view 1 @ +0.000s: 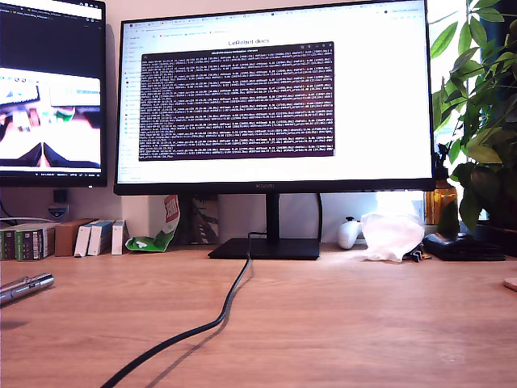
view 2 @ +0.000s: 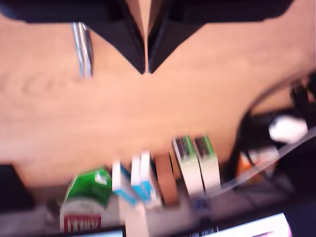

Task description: Pick the metallic laser pointer with your right arm, pass it to your left arm, then place it down to the left side of the table

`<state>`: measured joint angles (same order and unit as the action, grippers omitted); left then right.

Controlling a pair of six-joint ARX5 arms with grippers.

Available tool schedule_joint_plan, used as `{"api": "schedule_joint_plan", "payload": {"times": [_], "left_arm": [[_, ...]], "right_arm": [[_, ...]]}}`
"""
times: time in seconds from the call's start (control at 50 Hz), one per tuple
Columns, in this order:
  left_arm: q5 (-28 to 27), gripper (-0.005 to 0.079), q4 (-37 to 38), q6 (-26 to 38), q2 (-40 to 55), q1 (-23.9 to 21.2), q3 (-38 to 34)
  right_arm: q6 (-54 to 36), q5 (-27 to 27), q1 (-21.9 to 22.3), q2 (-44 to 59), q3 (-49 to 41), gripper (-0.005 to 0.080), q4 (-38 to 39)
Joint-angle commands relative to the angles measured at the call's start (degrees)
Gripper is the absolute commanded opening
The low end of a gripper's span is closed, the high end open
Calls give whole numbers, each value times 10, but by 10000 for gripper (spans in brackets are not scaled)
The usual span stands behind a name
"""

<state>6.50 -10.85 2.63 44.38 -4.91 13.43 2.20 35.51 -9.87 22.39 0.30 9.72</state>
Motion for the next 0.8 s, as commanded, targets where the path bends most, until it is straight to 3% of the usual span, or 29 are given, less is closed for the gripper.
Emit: {"api": "schedule_joint_plan", "payload": {"times": [0.0,0.18,0.24,0.42,0.5,0.6,0.78], "left_arm": [[-2,-16,-15,-12,-21,-4,-13],[-28,-15,10,-12,-56,-19,-38],[-36,-15,17,-11,-64,-28,-39],[-44,-15,60,-33,-82,-49,-39],[-56,-15,87,-35,-79,-53,-40],[-67,-16,56,-12,-80,-54,-50],[-92,-15,18,-23,-119,-56,-75]], "right_arm": [[15,-22,-9,2,-1,6,-13],[-24,-229,-36,2,-1,15,-33],[-37,-265,-42,2,-1,15,-37],[-29,-254,-44,2,1,12,-33],[32,-256,-44,2,0,12,-25],[-43,-252,-42,1,0,12,9],[-65,-229,-10,-9,0,12,3]]}}
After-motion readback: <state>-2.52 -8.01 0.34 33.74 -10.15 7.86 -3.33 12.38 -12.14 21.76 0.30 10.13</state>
